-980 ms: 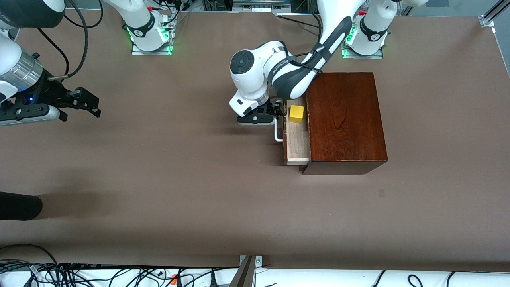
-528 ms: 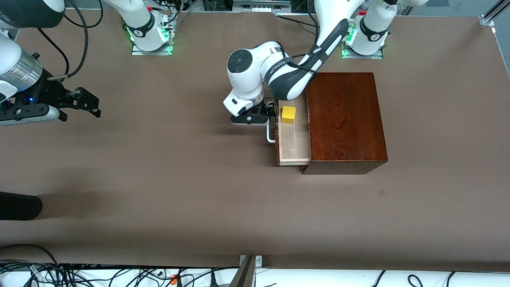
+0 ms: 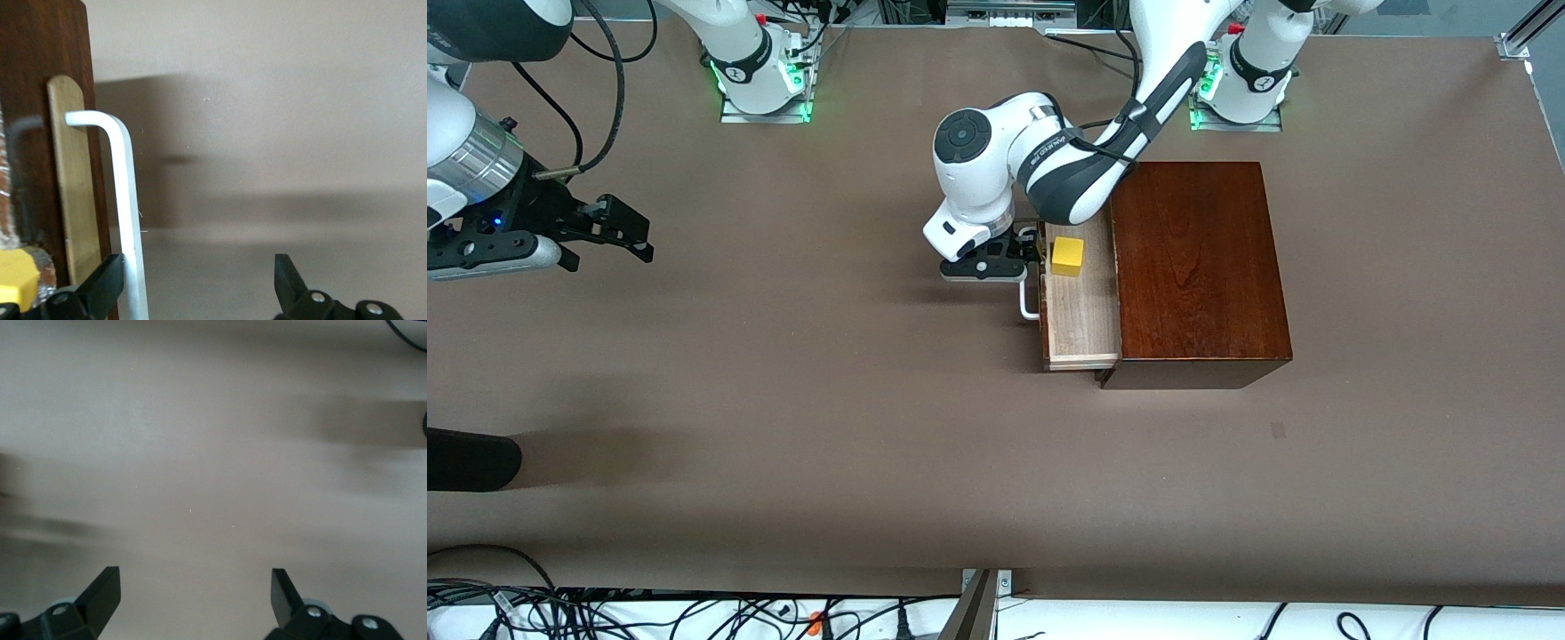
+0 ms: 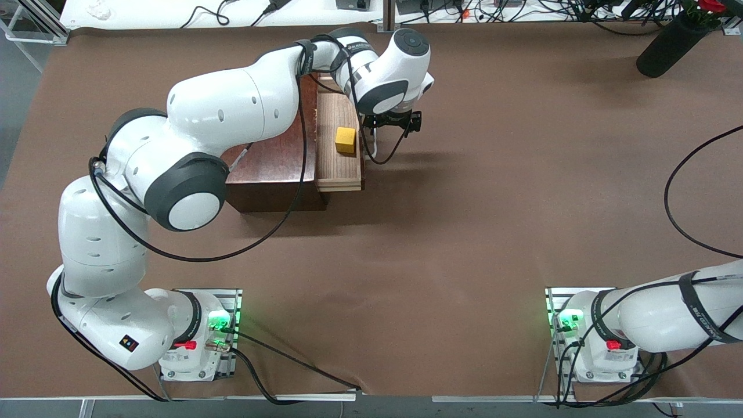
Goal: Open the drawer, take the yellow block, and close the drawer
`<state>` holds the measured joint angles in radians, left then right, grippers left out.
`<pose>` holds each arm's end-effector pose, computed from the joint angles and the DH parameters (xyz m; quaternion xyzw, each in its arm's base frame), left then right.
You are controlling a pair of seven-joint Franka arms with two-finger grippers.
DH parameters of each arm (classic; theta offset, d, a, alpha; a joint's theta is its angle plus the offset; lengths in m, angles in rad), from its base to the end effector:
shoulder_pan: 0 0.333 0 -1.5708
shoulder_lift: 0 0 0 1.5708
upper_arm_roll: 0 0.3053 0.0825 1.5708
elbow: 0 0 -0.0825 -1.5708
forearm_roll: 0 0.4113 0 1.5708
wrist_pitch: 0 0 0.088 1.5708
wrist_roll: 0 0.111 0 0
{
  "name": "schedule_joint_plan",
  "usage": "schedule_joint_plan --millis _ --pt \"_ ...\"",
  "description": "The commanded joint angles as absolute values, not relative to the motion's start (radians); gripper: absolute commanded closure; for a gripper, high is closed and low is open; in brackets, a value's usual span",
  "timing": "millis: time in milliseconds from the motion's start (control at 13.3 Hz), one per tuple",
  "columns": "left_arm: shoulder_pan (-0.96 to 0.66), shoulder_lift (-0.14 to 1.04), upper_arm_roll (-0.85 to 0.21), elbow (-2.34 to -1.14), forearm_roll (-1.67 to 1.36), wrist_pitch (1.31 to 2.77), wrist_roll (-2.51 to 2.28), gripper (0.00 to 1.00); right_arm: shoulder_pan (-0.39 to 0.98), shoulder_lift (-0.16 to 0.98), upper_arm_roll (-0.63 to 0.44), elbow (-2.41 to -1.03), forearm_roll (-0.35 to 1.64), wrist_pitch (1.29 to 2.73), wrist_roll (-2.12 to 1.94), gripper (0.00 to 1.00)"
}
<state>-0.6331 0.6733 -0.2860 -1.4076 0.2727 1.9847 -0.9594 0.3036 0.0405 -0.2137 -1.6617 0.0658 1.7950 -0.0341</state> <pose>0.4864 -0.5488 0.2869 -0.9988 0.0124 -0.0073 0.0466 0.6079 0.0627 0.5609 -0.9969 -0.0564 -0.0460 0.0294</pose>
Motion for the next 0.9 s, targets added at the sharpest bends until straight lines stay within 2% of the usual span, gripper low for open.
schedule_joint_plan --millis 0,226,452,829 --pt "-0.634 0.623 -0.288 -1.376 0.247 1.879 -0.943 0.00 0.299 0.043 -0.216 -1.649 0.089 1.795 -0.031 0.00" --pt "-0.595 0.527 -0.291 -1.376 0.200 1.774 -0.919 0.00 0.298 0.044 -0.215 -1.649 0.091 1.795 -0.031 0.00" --pt "-0.490 0.405 -0.288 -1.376 0.163 1.674 -0.777 0.00 0.301 0.044 -0.213 -1.649 0.091 1.795 -0.031 0.00" --pt "-0.280 0.305 -0.293 -1.376 0.158 1.557 -0.533 0.00 0.301 0.043 -0.213 -1.649 0.091 1.792 -0.031 0.00"
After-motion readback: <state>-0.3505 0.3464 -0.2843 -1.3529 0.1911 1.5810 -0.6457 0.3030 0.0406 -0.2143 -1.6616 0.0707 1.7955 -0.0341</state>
